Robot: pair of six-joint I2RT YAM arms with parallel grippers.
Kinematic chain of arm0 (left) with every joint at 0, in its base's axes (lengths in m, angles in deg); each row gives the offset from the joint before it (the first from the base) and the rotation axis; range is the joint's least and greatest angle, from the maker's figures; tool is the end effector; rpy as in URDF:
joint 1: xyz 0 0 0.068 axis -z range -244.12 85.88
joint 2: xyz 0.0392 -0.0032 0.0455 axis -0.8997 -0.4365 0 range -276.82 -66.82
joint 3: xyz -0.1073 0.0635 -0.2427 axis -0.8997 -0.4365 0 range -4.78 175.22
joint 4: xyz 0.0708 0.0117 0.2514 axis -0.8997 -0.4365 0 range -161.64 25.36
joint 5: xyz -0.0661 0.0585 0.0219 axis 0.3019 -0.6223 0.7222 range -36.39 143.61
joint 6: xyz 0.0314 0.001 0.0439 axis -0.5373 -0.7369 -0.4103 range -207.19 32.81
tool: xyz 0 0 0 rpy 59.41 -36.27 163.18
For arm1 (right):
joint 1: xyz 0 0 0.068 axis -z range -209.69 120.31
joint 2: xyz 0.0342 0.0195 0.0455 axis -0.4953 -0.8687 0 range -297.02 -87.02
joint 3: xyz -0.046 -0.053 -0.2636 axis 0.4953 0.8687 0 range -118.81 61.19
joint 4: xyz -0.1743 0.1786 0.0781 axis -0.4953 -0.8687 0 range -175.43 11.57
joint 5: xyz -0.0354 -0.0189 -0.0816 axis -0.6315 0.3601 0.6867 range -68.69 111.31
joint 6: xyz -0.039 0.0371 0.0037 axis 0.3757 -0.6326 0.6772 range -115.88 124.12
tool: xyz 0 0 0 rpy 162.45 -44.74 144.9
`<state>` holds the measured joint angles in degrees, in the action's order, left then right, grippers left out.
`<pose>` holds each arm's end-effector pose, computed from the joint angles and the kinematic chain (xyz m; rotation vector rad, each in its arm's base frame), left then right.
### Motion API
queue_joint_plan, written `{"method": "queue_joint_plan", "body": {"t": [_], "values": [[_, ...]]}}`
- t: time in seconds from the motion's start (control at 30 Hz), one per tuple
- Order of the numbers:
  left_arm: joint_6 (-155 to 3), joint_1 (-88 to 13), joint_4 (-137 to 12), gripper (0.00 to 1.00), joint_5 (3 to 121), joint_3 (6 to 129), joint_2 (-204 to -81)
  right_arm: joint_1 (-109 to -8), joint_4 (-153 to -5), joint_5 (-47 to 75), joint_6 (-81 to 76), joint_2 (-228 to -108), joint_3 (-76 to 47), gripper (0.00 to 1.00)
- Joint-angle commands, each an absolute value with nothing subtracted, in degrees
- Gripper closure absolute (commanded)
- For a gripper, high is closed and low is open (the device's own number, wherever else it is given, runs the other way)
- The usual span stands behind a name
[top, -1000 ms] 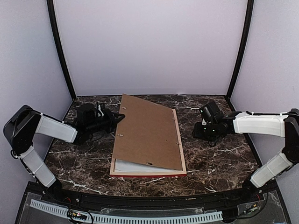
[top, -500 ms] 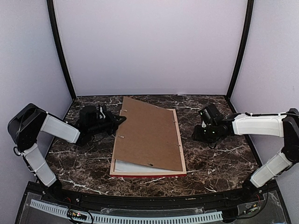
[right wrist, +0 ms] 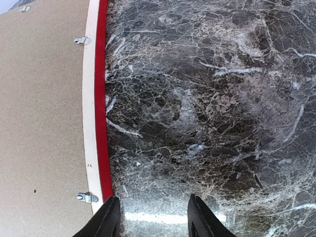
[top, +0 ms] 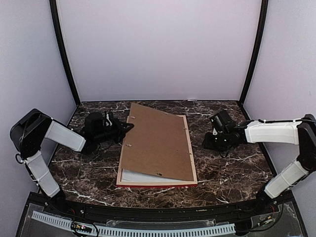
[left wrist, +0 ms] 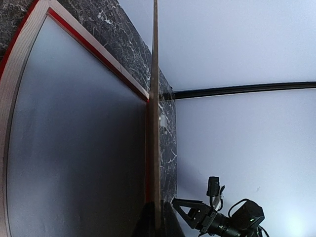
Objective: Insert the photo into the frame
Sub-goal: Place the backboard on the frame body.
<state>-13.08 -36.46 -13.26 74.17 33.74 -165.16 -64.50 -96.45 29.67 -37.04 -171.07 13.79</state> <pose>0.2949 -0.1688 0.1774 -0.4955 1.9389 -1.5494 0.2396 0.1602 0.1887 0.2002 2.5393 0.3524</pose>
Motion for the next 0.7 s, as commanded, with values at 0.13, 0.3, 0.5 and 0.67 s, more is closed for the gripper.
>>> {"method": "queue_joint_plan", "body": {"t": [0.13, 0.3, 0.5, 0.67], "values": [[-15.13, -36.0, -10.2, 1.0, 76.05, 36.51, -164.89, -64.24, -94.71, 28.89, -37.03, -171.64, 14.34, 0.53], [-15.72, -36.0, -10.59, 1.0, 75.95, 36.45, -165.36, -64.23, -94.28, 28.47, -37.02, -172.03, 14.43, 0.53], [-16.87, -36.0, -11.07, 1.0, 75.57, 36.46, -165.82, -64.23, -93.52, 27.61, -37.21, -172.66, 14.56, 0.53], [-18.14, -36.0, -11.49, 1.0, 74.97, 36.62, -165.64, -64.21, -93.24, 27.33, -37.22, -173.06, 14.6, 0.53]]}}
